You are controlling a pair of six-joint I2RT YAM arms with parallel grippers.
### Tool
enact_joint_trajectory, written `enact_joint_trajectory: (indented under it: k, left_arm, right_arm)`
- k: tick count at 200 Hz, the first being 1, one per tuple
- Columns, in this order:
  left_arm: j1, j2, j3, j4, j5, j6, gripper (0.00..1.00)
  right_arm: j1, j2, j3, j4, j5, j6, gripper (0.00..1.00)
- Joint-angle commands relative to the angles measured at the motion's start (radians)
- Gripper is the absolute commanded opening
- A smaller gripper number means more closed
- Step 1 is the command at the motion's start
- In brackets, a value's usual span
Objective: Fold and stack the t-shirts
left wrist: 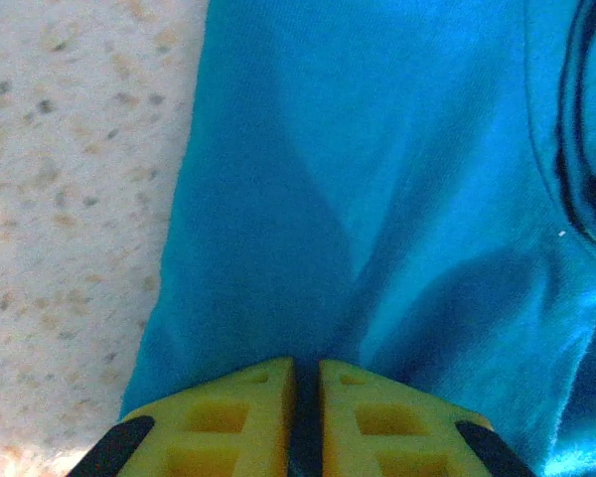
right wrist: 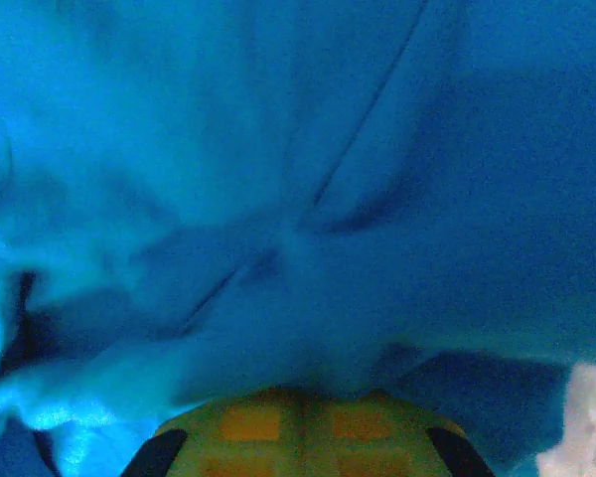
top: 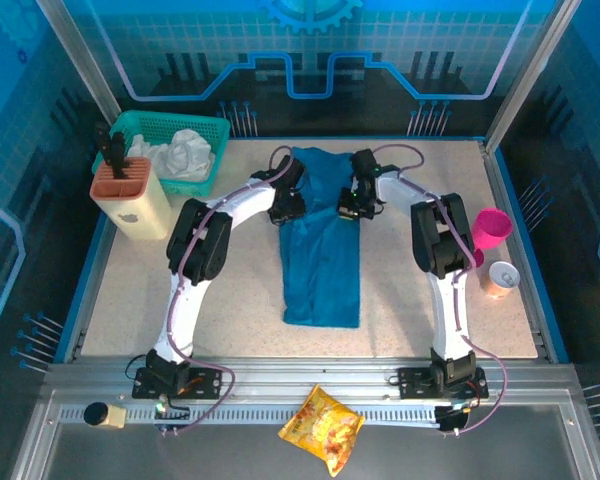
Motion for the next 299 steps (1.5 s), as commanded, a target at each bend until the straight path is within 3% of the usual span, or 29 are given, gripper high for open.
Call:
enact_joint_trajectory:
  k: [1,40,90,114,138,165,201,243,277,299]
  left_arm:
    - [0.0,-0.016,-0.087,-0.052,-0.075,-0.071,0.16]
    - [0.007,0.004,-0.069,-0.041,-0.074,-0.096,0.16]
    - [0.01,0.068,0.077,-0.066,-0.064,-0.064,0.17]
    - [0.01,0.09,0.139,-0.085,-0.038,-0.053,0.17]
    - [0.009,0.06,0.132,-0.062,-0.012,-0.043,0.22]
    - [0.009,0.001,0.13,-0.041,0.005,-0.015,0.33]
    - [0.009,-0.099,0.129,-0.013,0.048,0.021,0.48]
    - [0.021,-0.297,0.109,-0.017,0.0,0.074,0.7]
    - [0.094,-0.498,0.06,-0.162,-0.1,0.056,0.85]
    - [0.154,-0.675,-0.079,-0.207,-0.135,0.033,0.93]
  right_arm:
    - [-0.038,0.099,0.069,-0.144,0.041,-0.088,0.0]
    - [-0.047,0.059,0.031,-0.155,0.037,-0.098,0.0]
    - [-0.03,-0.069,-0.164,-0.092,0.023,-0.051,0.0]
    - [-0.032,-0.077,-0.152,-0.101,0.047,-0.065,0.0]
    - [-0.024,-0.094,-0.08,-0.151,0.066,-0.119,0.03]
    - [0.026,-0.19,-0.048,-0.186,0.107,-0.184,0.14]
    - [0.183,-0.42,-0.147,-0.216,0.19,-0.297,0.31]
    - [0.516,-0.654,-0.37,-0.293,0.279,-0.232,0.46]
    - [0.749,-0.682,-0.473,-0.333,0.326,-0.07,0.51]
    - [0.848,-0.638,-0.493,-0.347,0.351,0.019,0.52]
